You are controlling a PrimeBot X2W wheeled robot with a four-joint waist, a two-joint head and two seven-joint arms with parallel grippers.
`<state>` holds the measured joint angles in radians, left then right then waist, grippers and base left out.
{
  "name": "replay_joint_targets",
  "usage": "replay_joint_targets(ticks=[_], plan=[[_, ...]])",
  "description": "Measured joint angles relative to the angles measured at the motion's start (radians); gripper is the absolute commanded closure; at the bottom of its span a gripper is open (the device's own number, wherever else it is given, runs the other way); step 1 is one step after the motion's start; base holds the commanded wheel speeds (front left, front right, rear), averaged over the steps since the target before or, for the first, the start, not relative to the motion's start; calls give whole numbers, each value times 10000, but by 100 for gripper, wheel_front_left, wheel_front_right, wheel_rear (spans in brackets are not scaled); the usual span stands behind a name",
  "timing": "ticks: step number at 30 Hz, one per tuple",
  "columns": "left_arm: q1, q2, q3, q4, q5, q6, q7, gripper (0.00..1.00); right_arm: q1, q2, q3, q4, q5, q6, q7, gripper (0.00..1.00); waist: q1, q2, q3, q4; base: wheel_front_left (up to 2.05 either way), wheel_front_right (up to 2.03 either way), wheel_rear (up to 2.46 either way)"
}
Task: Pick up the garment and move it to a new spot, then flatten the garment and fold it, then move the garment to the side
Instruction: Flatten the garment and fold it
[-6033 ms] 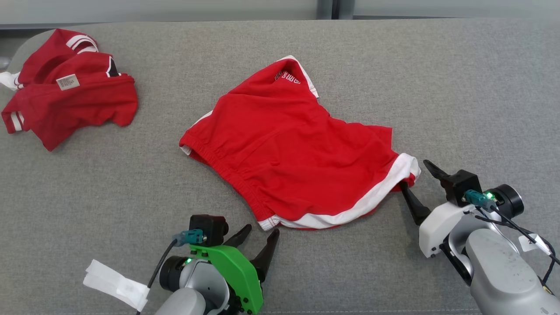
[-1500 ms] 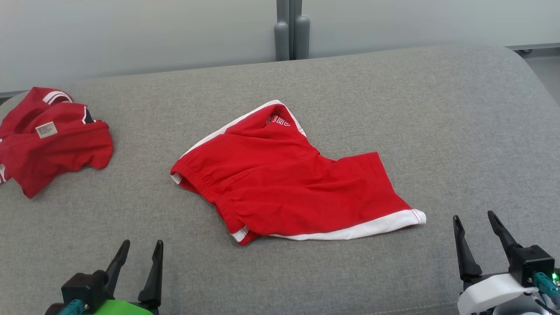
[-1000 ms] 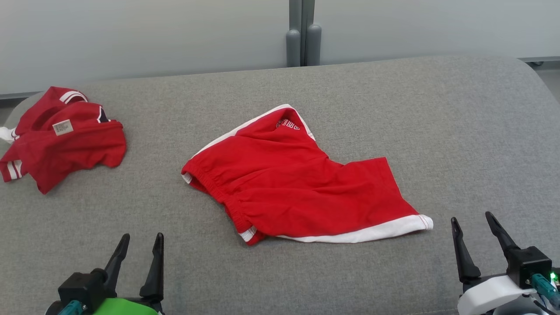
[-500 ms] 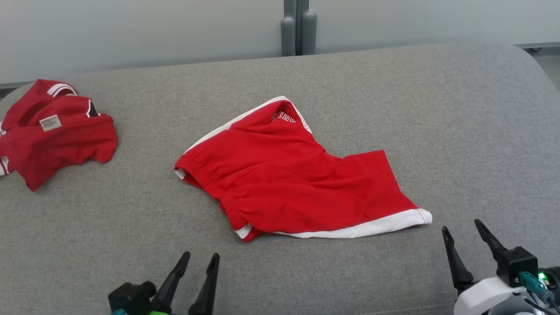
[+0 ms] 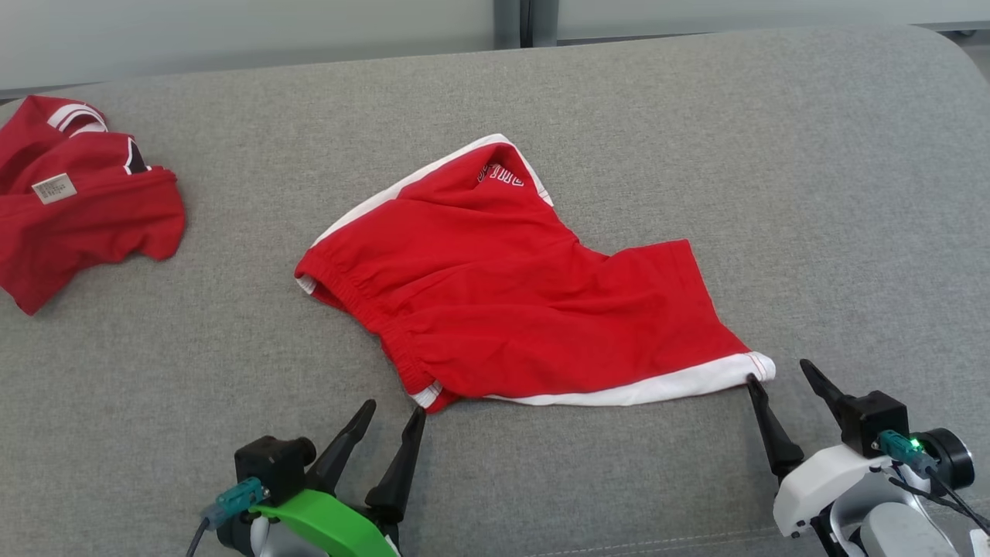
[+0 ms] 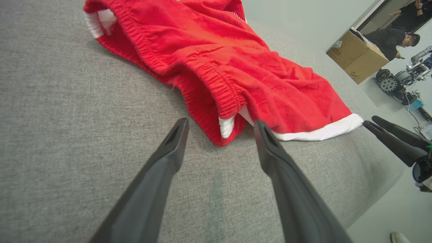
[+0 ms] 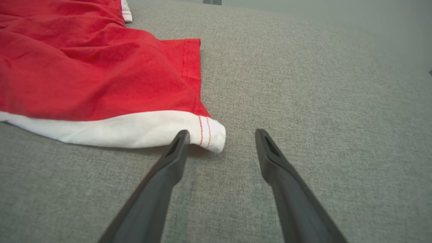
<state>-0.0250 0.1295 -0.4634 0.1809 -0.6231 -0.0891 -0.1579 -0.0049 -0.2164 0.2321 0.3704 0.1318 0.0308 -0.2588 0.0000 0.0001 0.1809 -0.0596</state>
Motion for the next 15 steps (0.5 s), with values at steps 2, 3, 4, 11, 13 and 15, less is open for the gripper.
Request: replay_joint_targets(ticks=[2,3,4,11,13,15], plan=[[-58,-27,-38,77,-6,-42,35,0,-170,44,29,150,0,46,0,0,0,0,61,16,0,0,0],[-108,-54,-69,138,-21,-77,79,0,-281,75,52,247,0,67,0,0,0,0,86,25,0,0,0],[-175,-96,-92,217,-77,-79,88,0,-365,119,54,309,0,127,0,0,0,-1,99,35,0,0,0],[-467,-157,-234,558,-205,-151,165,0,-626,288,119,780,0,219,0,0,0,0,152,52,0,0,0],[-523,-163,-245,713,-207,-159,182,0,-720,303,121,905,0,221,0,0,0,0,164,46,0,0,0],[-590,-165,-244,813,-207,-159,205,0,-809,336,127,989,0,261,0,0,0,0,173,34,0,0,0]])
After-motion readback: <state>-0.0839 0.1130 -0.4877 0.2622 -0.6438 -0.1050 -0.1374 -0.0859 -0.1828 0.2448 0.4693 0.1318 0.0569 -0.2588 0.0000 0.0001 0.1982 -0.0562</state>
